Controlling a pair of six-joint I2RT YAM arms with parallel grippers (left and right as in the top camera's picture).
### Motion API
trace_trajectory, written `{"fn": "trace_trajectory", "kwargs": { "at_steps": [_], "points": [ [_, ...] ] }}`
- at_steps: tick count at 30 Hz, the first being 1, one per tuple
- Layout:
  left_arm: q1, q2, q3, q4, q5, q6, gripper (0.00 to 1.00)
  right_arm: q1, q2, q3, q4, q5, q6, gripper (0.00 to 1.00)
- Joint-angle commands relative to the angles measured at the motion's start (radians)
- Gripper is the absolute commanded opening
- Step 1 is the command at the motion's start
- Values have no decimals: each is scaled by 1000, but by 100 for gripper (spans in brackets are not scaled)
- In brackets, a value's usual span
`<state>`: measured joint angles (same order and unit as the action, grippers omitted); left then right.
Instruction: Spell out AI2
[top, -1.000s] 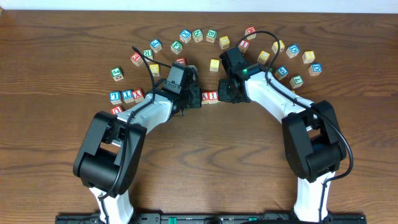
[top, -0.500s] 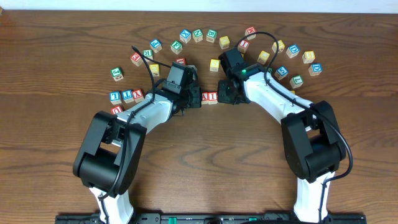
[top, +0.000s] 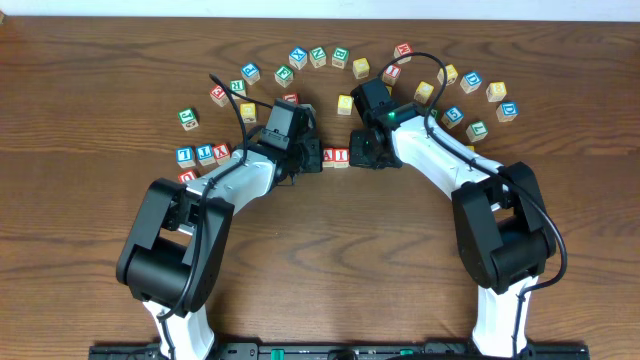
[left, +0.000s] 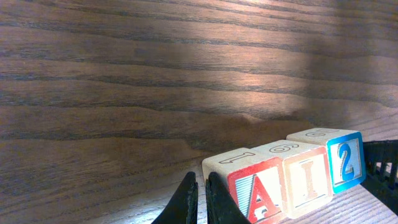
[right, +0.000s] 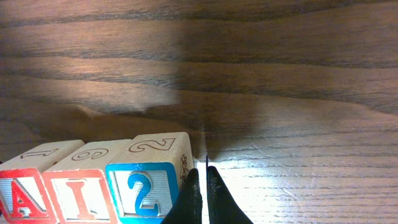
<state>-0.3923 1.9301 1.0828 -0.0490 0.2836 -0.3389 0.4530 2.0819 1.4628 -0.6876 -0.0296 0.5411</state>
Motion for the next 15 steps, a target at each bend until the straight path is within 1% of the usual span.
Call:
{"fn": "trace_trajectory", "kwargs": {
  "at_steps": [1,15],
  "points": [
    [6,20,0,2,11,13,8,13,-2,-8,-2,-6,5,1],
    [6,20,0,2,11,14,8,10,-2,-8,-1,-6,12,1]
  ]
}}
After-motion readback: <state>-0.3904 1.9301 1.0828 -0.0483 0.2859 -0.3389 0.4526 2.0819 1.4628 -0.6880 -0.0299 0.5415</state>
